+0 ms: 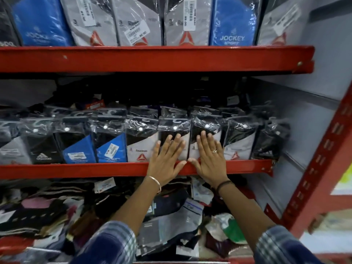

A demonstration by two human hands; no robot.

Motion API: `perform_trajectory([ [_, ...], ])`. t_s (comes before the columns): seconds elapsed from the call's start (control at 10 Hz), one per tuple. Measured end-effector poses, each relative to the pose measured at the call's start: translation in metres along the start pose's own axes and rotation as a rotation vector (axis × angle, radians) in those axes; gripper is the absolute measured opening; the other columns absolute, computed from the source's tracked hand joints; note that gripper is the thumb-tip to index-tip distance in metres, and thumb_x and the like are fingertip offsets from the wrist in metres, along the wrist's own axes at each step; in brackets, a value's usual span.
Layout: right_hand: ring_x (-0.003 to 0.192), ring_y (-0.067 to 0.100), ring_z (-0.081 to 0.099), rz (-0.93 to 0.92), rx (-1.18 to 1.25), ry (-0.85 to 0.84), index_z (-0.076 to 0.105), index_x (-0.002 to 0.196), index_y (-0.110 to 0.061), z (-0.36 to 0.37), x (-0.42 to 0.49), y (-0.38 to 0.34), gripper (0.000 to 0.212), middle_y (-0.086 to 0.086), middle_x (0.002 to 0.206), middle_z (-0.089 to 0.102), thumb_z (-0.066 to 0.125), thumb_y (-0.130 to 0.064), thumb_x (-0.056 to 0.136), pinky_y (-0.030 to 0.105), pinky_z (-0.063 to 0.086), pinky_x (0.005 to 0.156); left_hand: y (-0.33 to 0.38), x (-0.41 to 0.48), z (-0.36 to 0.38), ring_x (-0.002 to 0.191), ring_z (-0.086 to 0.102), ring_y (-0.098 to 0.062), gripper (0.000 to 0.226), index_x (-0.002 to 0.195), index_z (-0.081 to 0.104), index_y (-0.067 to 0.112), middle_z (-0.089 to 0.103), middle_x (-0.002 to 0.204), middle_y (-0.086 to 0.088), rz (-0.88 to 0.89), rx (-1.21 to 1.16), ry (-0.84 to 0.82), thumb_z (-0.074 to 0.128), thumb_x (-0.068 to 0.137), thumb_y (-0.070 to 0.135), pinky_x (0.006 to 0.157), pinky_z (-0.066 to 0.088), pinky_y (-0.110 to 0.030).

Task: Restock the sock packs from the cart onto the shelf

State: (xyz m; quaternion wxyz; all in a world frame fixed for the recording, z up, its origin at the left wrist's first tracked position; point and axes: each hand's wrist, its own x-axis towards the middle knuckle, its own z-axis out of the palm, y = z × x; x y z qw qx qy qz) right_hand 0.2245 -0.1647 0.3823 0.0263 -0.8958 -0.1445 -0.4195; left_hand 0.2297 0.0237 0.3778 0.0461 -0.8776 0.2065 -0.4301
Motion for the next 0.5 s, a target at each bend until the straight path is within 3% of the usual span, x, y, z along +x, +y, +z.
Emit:
perform_trajectory([
  [0.1,0.143,0.013,-0.016,-0.021,-0.003,-0.004,-0.010,0.147,-0.018,0.002,0.000,0.002,0.072,-0.005,0.154,-0.027,0.007,-0.063,0.093,0.032,-0.013,0.117,-0.001,-0.001,0.002,0.141,-0.015,-0.021,0.065,0.147,-0.005,0.021,-0.025,0.153,0.000,0.009,0.024,-0.011,0.011,0.094,0.055,0.114,-0.010,-0.044],
  [0.3,0.143,0.013,-0.012,-0.025,0.030,-0.123,0.007,0.148,-0.015,-0.020,-0.003,-0.002,0.071,-0.005,0.156,-0.020,0.007,-0.061,0.094,0.031,-0.013,0.117,0.007,-0.003,-0.016,0.142,-0.014,-0.021,0.065,0.147,0.002,0.020,-0.025,0.153,0.000,-0.028,0.033,-0.087,0.025,0.094,0.048,0.114,-0.010,-0.045],
  [0.4,0.144,0.011,-0.005,-0.002,0.043,0.006,0.023,0.146,-0.012,-0.039,-0.009,-0.011,0.066,0.002,0.157,0.010,0.010,-0.055,0.097,0.032,-0.009,0.117,0.008,-0.011,-0.038,0.142,-0.014,-0.019,0.061,0.147,-0.007,0.024,-0.024,0.153,0.005,-0.090,-0.028,0.010,0.023,0.096,0.040,0.111,-0.014,-0.048],
  [0.5,0.144,0.012,0.001,-0.036,0.092,0.189,0.025,0.145,-0.011,-0.075,0.001,-0.031,0.057,-0.003,0.158,0.002,0.017,-0.045,0.099,0.034,-0.004,0.118,0.005,-0.001,-0.077,0.141,-0.017,-0.016,0.065,0.145,-0.014,0.023,-0.027,0.152,0.008,-0.146,-0.123,0.133,0.025,0.095,0.035,0.111,-0.018,-0.047],
])
